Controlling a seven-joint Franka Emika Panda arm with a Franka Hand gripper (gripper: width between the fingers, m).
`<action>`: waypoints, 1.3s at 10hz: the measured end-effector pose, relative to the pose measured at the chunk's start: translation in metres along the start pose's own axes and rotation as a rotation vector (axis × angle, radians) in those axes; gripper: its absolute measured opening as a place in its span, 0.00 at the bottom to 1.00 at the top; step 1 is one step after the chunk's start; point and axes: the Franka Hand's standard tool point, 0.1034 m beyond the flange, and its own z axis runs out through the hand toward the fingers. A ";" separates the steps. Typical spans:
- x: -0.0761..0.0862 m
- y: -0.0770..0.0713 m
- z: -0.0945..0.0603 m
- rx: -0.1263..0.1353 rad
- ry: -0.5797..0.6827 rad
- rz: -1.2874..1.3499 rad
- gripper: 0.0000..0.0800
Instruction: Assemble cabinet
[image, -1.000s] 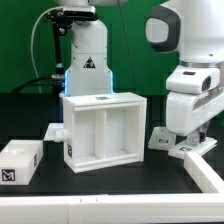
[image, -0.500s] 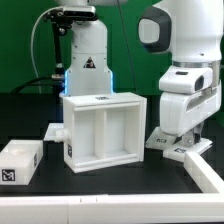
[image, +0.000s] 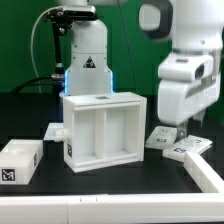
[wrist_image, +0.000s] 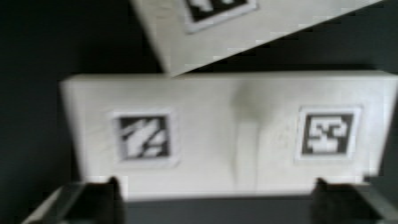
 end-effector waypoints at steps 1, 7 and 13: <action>0.002 0.002 -0.010 -0.009 0.003 -0.001 0.80; -0.002 0.021 -0.017 0.001 -0.040 0.030 1.00; 0.015 0.045 -0.037 -0.009 -0.042 0.078 1.00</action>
Offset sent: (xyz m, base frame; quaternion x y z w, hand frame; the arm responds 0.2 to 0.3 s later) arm 0.0000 0.0000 0.0000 0.0000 0.0000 0.0000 1.0000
